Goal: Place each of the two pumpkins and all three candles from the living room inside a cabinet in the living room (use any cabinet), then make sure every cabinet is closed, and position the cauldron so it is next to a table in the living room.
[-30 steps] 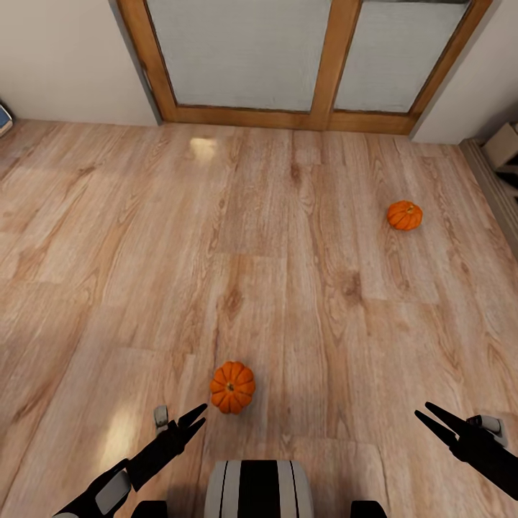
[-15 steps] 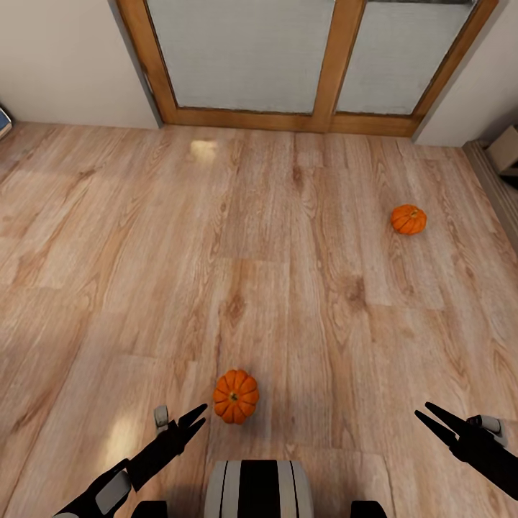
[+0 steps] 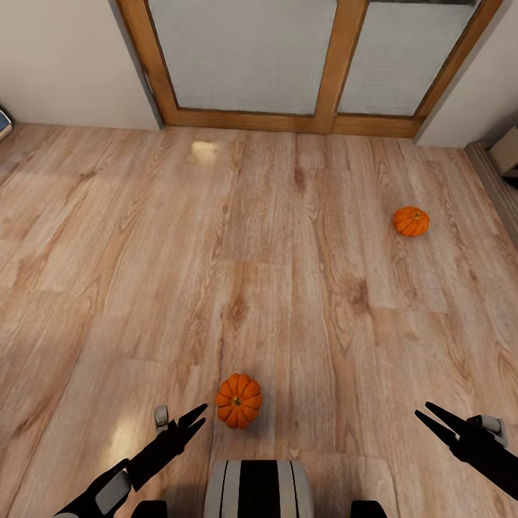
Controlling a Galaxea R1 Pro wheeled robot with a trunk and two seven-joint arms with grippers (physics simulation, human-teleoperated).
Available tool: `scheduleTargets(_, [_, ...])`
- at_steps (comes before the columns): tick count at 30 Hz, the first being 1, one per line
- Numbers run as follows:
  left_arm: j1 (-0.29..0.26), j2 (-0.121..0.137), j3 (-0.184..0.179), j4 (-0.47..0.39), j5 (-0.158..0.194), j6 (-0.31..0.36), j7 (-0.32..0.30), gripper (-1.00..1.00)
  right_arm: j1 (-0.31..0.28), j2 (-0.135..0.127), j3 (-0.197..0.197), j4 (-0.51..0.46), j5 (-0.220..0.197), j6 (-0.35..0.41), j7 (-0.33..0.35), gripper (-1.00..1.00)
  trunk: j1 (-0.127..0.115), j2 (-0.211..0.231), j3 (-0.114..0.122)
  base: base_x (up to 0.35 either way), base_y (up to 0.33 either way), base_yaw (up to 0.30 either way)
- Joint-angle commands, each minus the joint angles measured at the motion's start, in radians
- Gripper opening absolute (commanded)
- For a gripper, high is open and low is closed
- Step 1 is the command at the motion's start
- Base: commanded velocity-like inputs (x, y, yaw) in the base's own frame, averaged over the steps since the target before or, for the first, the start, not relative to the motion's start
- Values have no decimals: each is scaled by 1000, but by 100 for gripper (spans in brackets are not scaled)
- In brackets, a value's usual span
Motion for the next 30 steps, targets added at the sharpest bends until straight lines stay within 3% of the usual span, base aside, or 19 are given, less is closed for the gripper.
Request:
scheduleTargets(1, [0, 1, -7, 0, 10, 10, -2, 100, 0, 0, 0, 0, -5, 7, 0, 100, 0, 0, -1, 1, 20, 0])
scheduleTargets(22, [0, 1, -7, 2, 10, 11, 5, 100, 0, -1, 0, 0, -4, 7, 0, 100, 0, 0, -1, 0, 2, 0])
scheduleTargets(26, [0, 0, -6, 2, 10, 11, 13, 100, 0, -1, 0, 0, -4, 6, 0, 100, 2, -1, -16, 0, 0, 0])
scheduleTargets(30, [0, 0, -6, 3, 10, 12, 15, 100, 0, -1, 0, 0, -4, 7, 0, 100, 2, -1, -16, 0, 0, 0])
